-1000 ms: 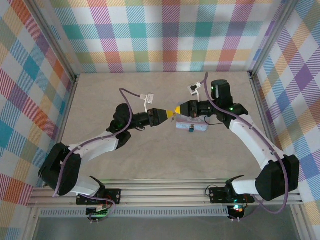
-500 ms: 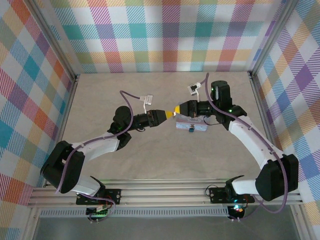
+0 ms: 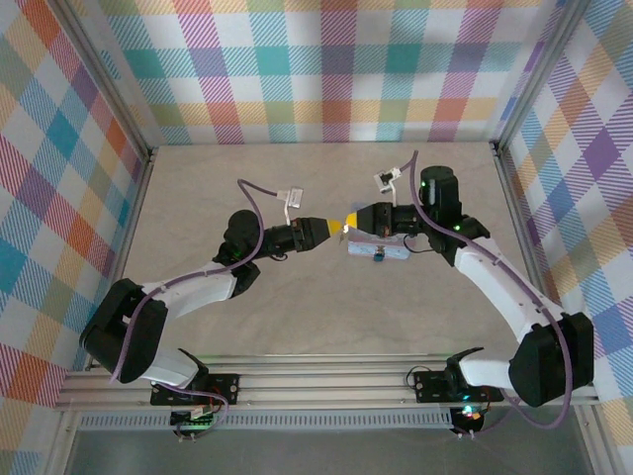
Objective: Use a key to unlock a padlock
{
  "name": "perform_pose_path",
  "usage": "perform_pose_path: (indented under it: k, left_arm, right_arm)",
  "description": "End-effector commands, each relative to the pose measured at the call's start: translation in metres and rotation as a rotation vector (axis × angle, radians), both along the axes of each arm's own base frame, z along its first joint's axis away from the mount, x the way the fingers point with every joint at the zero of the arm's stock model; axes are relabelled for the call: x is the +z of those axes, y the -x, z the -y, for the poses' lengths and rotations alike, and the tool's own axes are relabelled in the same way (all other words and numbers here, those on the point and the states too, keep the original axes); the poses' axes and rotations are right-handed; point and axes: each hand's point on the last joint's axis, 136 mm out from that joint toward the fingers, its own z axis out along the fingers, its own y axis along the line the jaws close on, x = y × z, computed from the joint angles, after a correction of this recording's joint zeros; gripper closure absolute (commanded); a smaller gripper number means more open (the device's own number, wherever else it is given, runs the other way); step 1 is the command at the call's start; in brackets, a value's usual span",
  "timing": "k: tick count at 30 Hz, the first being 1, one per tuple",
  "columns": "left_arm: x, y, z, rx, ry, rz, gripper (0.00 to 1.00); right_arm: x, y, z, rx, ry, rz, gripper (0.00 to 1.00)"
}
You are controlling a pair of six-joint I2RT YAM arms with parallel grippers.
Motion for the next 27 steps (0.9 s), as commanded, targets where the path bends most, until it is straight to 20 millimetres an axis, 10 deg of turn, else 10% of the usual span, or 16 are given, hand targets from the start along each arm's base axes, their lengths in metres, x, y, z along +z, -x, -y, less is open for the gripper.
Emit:
perform_pose_path:
  k: [1,16,27]
  left_arm:
    - [0.017,0.007,0.006,-0.029,0.044,0.058,0.7]
    - [0.015,0.009,0.011,-0.044,0.031,0.045,0.94]
    - [0.011,0.008,0.011,-0.039,0.019,0.038,0.81]
  right_arm:
    - [0.009,0.003,0.002,0.006,-0.026,0.03,1.0]
    - [-0.003,0.002,0.0,0.004,-0.053,-0.005,1.0]
    - [-0.009,-0.004,-0.001,-0.007,-0.058,-0.02,1.0]
